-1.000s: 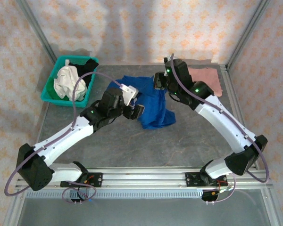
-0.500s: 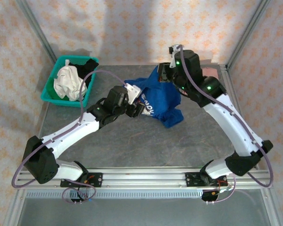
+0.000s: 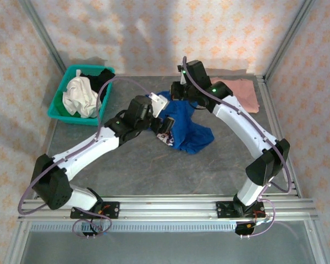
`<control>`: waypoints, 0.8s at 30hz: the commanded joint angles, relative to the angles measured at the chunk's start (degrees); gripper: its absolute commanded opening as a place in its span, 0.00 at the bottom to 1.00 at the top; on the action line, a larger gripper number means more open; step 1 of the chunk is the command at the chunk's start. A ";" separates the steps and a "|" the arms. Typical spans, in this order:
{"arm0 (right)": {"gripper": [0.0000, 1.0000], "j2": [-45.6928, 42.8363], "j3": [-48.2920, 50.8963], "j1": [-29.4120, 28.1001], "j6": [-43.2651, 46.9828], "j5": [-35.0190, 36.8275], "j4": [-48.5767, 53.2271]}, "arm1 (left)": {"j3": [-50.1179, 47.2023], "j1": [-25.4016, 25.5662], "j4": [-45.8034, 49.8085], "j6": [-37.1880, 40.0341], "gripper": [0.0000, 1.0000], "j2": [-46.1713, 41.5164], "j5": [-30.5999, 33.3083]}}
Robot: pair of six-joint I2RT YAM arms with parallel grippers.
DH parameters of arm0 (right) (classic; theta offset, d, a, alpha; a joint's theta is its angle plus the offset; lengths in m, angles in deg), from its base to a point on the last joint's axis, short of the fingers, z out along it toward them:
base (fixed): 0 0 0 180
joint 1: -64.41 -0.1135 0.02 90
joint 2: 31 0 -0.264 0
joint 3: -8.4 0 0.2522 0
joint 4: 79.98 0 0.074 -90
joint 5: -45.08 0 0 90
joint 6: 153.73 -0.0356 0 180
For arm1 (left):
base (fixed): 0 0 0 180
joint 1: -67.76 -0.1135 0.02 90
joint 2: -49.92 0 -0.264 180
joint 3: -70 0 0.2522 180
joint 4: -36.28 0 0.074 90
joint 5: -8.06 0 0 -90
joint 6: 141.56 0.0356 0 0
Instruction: Fold and stack the t-shirts
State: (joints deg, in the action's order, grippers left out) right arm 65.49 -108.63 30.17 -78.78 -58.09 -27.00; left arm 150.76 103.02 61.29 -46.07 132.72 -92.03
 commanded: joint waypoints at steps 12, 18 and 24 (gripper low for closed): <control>0.46 -12.62 13.28 10.18 -11.52 -2.45 -11.10 | 18.55 -8.28 1.43 -8.21 0.00 13.59 -16.46; 0.83 -18.69 24.25 11.77 -10.16 -0.14 -11.22 | 2.39 -19.52 0.82 -21.50 0.00 3.32 -0.73; 0.84 -18.80 44.20 1.81 -10.95 2.92 -17.92 | -5.50 -24.12 24.18 -34.30 0.24 -4.79 26.82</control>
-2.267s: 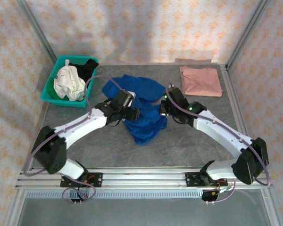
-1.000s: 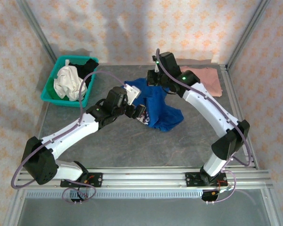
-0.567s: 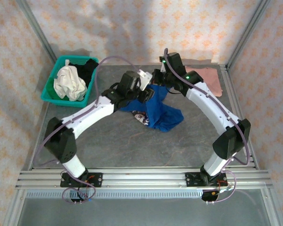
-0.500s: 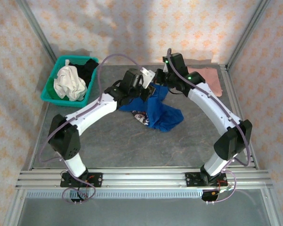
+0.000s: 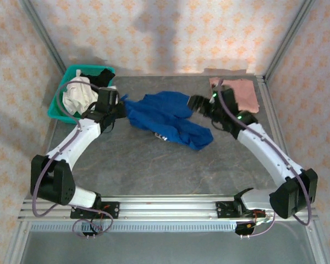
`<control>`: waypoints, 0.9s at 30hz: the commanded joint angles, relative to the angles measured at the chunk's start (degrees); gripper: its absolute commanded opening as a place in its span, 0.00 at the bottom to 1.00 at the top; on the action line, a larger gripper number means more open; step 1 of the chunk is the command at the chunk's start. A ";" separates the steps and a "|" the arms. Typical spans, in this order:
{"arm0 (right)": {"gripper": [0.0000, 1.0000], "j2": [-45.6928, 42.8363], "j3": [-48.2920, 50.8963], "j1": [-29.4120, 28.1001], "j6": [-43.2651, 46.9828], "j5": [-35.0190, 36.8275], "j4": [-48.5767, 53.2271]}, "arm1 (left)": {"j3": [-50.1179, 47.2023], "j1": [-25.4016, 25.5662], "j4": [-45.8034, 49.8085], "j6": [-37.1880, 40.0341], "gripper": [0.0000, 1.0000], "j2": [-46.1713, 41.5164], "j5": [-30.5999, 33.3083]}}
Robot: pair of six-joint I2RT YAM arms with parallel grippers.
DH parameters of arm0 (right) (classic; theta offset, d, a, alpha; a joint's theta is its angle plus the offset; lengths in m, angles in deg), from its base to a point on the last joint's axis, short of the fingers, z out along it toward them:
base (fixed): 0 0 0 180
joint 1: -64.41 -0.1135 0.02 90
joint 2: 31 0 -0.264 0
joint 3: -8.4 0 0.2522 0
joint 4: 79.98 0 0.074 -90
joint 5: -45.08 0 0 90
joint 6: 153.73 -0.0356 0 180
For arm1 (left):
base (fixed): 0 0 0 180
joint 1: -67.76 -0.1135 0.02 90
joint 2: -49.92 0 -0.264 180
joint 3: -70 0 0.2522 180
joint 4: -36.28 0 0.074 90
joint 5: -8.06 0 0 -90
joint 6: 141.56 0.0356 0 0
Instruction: Fold and stack the t-shirts
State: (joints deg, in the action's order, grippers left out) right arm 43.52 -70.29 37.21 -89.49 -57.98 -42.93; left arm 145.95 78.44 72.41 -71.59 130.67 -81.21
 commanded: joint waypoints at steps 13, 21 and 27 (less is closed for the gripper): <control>0.69 -1.60 21.34 -1.60 -6.95 13.93 0.72 | 6.68 23.14 4.95 31.10 0.64 3.22 -13.93; 0.69 -5.34 27.96 -1.22 -6.99 7.18 -5.85 | 32.35 21.27 18.76 42.88 0.58 33.66 -14.82; 0.73 1.42 26.93 -2.68 -3.32 3.31 -12.45 | 45.57 20.13 27.22 44.90 0.44 45.43 -16.87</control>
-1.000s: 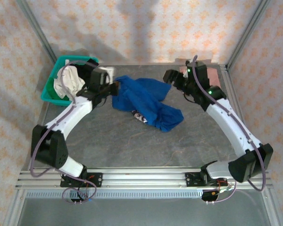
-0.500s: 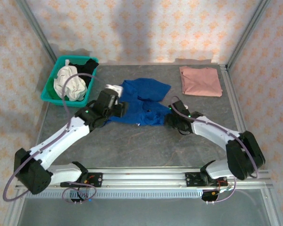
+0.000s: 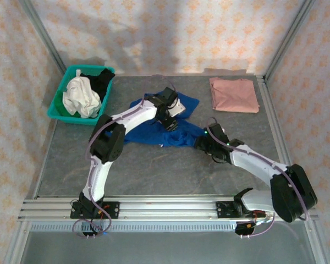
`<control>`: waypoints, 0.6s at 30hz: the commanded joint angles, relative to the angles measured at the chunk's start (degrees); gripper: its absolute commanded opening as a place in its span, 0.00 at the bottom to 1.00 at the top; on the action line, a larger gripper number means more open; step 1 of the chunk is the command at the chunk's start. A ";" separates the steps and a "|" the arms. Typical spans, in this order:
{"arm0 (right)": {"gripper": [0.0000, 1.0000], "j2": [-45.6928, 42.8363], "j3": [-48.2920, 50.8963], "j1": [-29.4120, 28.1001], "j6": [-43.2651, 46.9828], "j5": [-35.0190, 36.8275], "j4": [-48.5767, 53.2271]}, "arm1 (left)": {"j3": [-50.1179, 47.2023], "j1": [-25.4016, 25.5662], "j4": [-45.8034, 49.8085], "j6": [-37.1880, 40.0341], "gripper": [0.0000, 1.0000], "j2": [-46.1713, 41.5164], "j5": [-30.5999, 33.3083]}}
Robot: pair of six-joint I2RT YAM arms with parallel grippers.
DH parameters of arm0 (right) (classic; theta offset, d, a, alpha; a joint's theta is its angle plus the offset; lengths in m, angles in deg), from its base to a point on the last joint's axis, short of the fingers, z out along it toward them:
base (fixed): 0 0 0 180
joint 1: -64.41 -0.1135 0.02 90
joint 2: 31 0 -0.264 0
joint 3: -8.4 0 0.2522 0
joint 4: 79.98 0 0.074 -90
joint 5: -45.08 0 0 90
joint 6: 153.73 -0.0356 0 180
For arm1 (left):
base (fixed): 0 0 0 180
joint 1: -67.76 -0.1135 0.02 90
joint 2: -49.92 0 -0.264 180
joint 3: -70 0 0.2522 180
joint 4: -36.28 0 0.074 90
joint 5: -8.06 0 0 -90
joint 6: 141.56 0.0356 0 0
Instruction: Fold and stack the t-shirts
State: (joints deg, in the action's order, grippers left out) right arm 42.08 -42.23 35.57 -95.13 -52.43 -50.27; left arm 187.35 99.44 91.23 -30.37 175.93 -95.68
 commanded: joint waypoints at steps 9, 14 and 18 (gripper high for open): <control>0.52 17.61 -10.42 -3.58 5.98 5.11 -2.06 | 2.07 -6.33 7.32 -0.04 0.00 -1.19 -10.26; 0.13 18.60 -16.53 -3.61 5.83 12.53 3.53 | -0.80 -7.95 5.98 -2.63 0.00 -7.58 -15.88; 0.00 14.60 -23.38 -3.43 9.06 15.83 7.16 | -5.96 -8.47 3.43 -4.71 0.00 -15.80 -18.85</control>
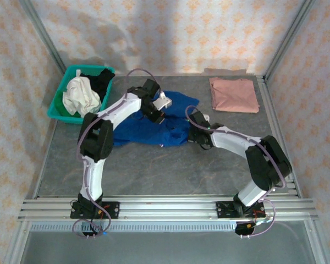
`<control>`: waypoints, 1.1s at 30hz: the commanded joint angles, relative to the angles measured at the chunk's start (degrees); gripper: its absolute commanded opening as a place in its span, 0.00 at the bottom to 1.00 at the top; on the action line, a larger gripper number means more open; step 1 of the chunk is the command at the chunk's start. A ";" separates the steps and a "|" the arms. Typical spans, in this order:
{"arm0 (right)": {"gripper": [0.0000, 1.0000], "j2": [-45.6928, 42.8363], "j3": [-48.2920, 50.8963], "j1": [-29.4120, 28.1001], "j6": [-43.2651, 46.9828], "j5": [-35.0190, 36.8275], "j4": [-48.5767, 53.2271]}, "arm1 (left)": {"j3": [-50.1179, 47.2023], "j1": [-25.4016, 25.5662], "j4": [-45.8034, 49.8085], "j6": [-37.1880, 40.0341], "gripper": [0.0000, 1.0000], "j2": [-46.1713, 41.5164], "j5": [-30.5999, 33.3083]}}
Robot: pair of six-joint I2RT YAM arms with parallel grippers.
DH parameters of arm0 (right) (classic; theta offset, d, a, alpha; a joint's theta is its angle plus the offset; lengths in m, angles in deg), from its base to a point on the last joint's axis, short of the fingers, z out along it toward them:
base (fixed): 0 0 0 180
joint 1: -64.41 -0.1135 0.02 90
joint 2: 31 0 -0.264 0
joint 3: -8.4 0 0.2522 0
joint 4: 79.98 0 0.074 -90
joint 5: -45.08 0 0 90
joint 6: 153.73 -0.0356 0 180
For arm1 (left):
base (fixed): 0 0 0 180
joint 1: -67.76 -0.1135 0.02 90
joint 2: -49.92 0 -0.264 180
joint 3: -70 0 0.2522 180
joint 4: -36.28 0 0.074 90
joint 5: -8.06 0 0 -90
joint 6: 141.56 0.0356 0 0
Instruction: Fold and stack the t-shirts
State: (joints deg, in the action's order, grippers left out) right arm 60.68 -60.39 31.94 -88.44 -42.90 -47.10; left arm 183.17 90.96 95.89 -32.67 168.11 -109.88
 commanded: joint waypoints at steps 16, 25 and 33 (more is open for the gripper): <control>0.00 -5.26 -54.57 0.11 23.74 -10.81 5.20 | -29.33 -1.76 -28.47 -17.18 0.47 -51.73 14.81; 0.03 32.87 -95.31 -0.64 23.64 -30.28 26.83 | -36.78 -1.84 -31.53 -22.15 0.63 -48.40 18.69; 0.58 43.40 -105.72 -0.86 19.35 -12.22 42.23 | -43.68 -1.85 -35.52 -31.69 0.69 -39.10 20.79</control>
State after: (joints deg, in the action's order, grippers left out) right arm 111.21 -164.54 31.11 -67.85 -64.67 -13.09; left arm 140.36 89.45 63.60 -58.96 126.71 -91.24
